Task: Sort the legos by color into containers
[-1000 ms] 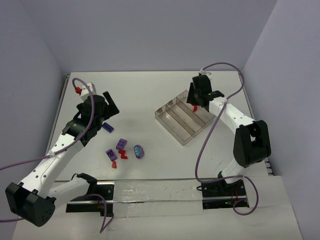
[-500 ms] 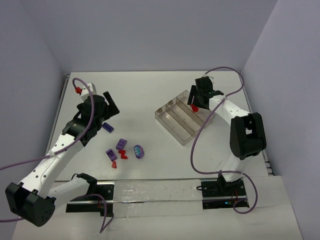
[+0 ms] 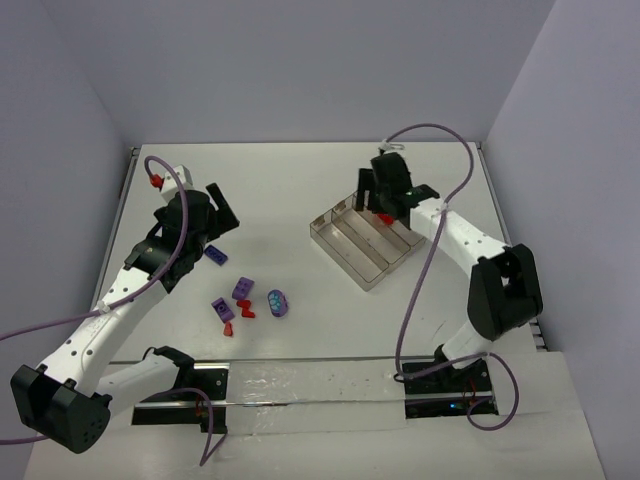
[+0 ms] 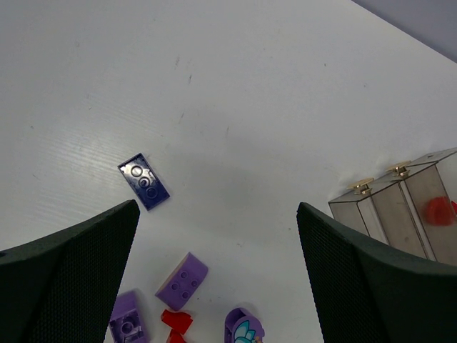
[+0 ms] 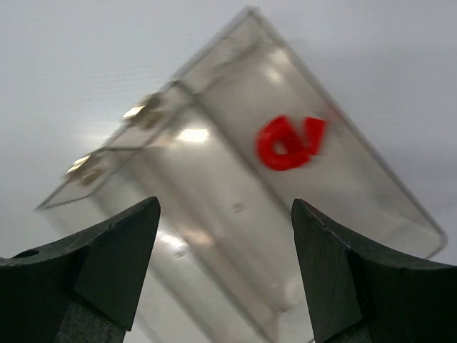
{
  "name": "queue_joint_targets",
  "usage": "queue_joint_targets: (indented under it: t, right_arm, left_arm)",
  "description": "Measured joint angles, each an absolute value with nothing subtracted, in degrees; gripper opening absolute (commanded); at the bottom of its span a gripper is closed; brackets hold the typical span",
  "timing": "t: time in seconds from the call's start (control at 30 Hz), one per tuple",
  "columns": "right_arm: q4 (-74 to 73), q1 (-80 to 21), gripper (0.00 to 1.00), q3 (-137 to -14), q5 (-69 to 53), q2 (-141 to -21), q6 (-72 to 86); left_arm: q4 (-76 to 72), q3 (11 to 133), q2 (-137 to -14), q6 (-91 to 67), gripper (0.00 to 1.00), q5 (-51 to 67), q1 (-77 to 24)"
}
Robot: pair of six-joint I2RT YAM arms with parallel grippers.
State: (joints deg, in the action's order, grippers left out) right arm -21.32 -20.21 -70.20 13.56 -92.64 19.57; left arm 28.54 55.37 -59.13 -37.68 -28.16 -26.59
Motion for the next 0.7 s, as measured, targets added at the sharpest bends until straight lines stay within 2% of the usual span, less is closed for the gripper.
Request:
queue_joint_targets:
  t: [0.2,0.33,0.53,0.7]
  right_arm:
    - [-15.59,-39.83,0.83,-67.94,13.08,-85.91,17.19]
    - [-12.31,-49.44,0.83,-66.44,9.66,-87.05,15.66]
    - [-11.22,-57.51,0.84,-67.25,7.43,-96.59,15.25]
    - [-14.08,-60.75,0.94,-69.32,6.37,-103.02,14.81]
  left_arm:
    - [28.56,55.37,-59.13,-39.27,0.99,-27.07,-26.59]
    - [28.57,55.37,-59.13,-40.24,0.99,-26.79,-26.59]
    - [31.11,55.4,-58.98,-42.48,0.99,-27.97,-26.59]
    - [34.23,55.4,-58.86,-43.48,0.99,-29.8,-26.59]
